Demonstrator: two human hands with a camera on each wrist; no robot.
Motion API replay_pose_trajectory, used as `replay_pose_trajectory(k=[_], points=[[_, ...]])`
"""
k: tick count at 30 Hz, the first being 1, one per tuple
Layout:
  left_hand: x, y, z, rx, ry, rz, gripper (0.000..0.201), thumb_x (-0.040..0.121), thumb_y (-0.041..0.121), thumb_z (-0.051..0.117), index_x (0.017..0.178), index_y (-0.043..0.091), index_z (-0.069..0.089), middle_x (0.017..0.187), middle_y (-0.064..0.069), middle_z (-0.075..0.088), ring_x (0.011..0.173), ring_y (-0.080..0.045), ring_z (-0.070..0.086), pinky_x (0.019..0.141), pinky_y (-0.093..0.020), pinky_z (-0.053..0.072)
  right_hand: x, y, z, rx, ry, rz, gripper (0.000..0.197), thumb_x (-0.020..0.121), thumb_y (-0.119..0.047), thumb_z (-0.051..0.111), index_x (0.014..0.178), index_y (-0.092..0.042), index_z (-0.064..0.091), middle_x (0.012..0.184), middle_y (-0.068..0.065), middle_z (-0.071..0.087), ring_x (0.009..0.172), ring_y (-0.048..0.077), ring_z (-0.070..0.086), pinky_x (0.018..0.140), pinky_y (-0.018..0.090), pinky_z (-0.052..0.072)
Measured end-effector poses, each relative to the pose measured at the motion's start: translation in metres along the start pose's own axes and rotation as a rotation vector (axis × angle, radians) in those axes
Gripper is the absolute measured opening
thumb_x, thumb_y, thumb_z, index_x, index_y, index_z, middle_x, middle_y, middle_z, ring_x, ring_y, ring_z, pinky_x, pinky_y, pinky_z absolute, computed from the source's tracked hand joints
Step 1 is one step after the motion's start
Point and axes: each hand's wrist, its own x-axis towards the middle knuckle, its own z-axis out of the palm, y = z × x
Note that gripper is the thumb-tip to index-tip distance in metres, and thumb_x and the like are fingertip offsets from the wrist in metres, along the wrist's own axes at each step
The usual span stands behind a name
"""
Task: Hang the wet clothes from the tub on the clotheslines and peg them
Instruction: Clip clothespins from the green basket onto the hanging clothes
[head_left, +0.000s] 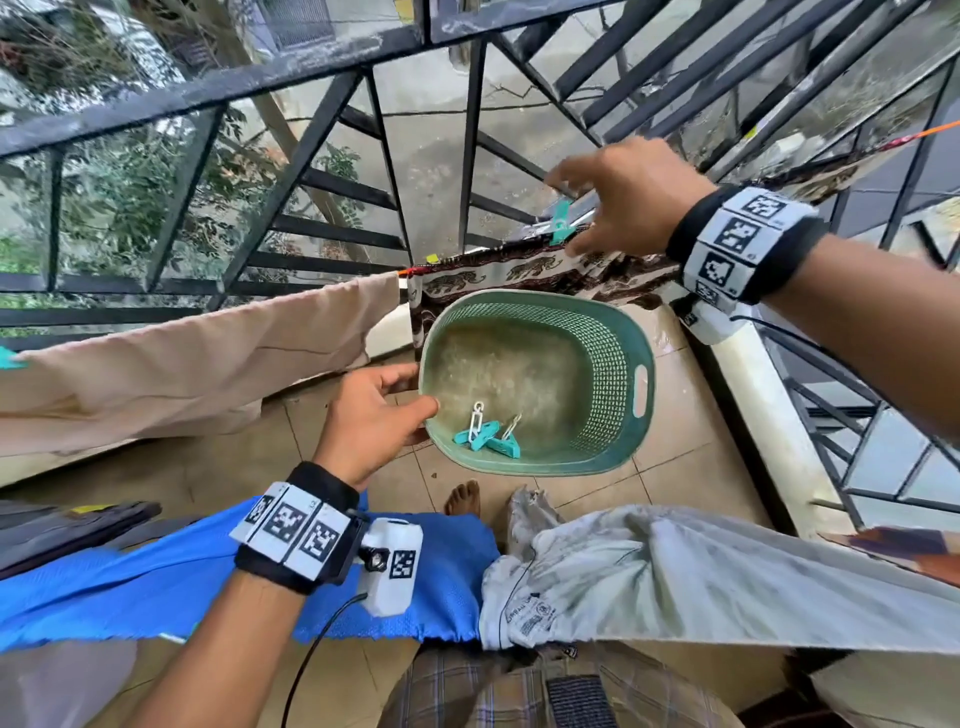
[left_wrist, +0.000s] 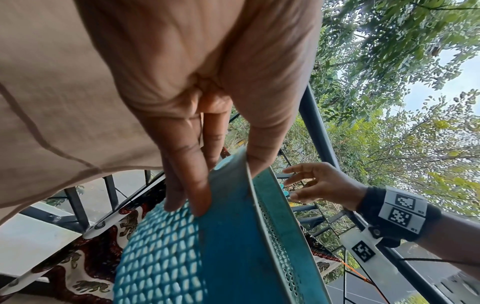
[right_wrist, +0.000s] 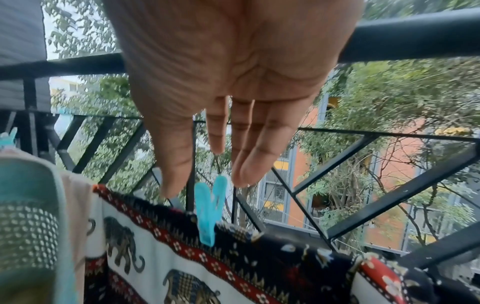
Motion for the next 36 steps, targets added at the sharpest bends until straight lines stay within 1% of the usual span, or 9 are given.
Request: replay_pose_trajectory(k=[5,8,13,18,20,23,28,31,36], points=[[-0.012,0.005,0.008,0.03,-0.004,0.026,0.042,0.078,0.001,0.073,0.119,0.01,0.069,0.117,-0.003,0.07,0.088,-0.024,0.074,0.075,-0.052,0.061,-0.049,-0.005,-0.013,0.102,0.201,-0.022,0.028,0.08,-0.039,0.073,0.105,-0.028,0.07,0.095,-0.006,0.074,0.089,0.021,0.068,0.079,0.038,0.056],[-0.027,0.01,0.017,0.021,-0.007,0.039,0.041,0.081,-0.002,0.071,0.121,0.006,0.067,0.12,-0.007,0.069,0.091,-0.027,0.073,0.075,-0.052,0.061,-0.085,-0.02,-0.005,0.15,0.13,-0.097,0.016,0.082,-0.036,0.071,0.094,-0.027,0.072,0.084,-0.006,0.074,0.076,0.018,0.069,0.076,0.036,0.058],[-0.06,0.017,0.043,0.04,-0.029,0.076,0.039,0.079,-0.004,0.07,0.117,0.003,0.068,0.116,-0.017,0.069,0.093,-0.03,0.073,0.072,-0.048,0.062,-0.138,-0.04,0.035,0.105,-0.218,-0.317,0.026,0.084,-0.035,0.074,0.11,-0.033,0.07,0.092,-0.014,0.072,0.073,0.003,0.058,0.071,0.023,0.052],[-0.11,0.014,0.084,0.077,-0.067,0.131,0.029,0.076,-0.001,0.07,0.096,0.018,0.077,0.096,-0.017,0.075,0.075,-0.02,0.069,0.065,-0.039,0.062,-0.184,-0.057,0.069,0.019,-0.484,-0.41,0.044,0.079,-0.036,0.076,0.121,-0.037,0.064,0.101,-0.01,0.072,0.094,0.017,0.066,0.076,0.029,0.053],[-0.132,0.007,0.102,0.095,-0.061,0.155,0.027,0.068,0.009,0.068,0.084,0.027,0.08,0.091,-0.01,0.076,0.074,-0.02,0.067,0.069,-0.043,0.061,-0.204,-0.061,0.075,0.013,-0.51,-0.435,0.041,0.078,-0.036,0.075,0.117,-0.035,0.065,0.103,-0.008,0.072,0.096,0.022,0.066,0.078,0.033,0.054],[-0.164,-0.01,0.127,0.064,-0.072,0.147,0.034,0.075,-0.002,0.064,0.08,0.028,0.08,0.083,-0.004,0.075,0.073,-0.016,0.066,0.068,-0.041,0.062,-0.233,-0.062,0.088,-0.078,-0.55,-0.475,0.036,0.076,-0.038,0.075,0.11,-0.031,0.068,0.103,-0.003,0.072,0.094,0.026,0.066,0.077,0.035,0.055],[-0.209,-0.041,0.15,0.077,-0.018,0.144,0.03,0.074,0.002,0.066,0.083,0.027,0.08,0.09,-0.003,0.077,0.081,-0.022,0.072,0.064,-0.036,0.061,-0.279,-0.061,0.106,-0.13,-0.596,-0.544,0.022,0.078,-0.037,0.073,0.099,-0.03,0.072,0.095,-0.006,0.072,0.087,0.022,0.064,0.067,0.026,0.046],[-0.233,-0.057,0.154,0.076,0.04,0.14,0.034,0.058,0.024,0.071,0.091,0.029,0.079,0.094,0.002,0.077,0.092,-0.025,0.073,0.074,-0.049,0.062,-0.307,-0.062,0.114,-0.085,-0.526,-0.581,0.018,0.081,-0.029,0.068,0.098,-0.031,0.074,0.095,-0.006,0.072,0.086,0.02,0.064,0.065,0.024,0.04],[-0.258,-0.076,0.147,0.057,0.098,0.169,0.052,0.055,0.035,0.073,0.106,0.026,0.076,0.104,0.007,0.075,0.098,-0.023,0.072,0.084,-0.051,0.058,-0.328,-0.07,0.105,0.026,-0.391,-0.579,0.017,0.082,-0.032,0.064,0.097,-0.031,0.073,0.104,-0.002,0.067,0.09,0.022,0.063,0.072,0.032,0.052]])
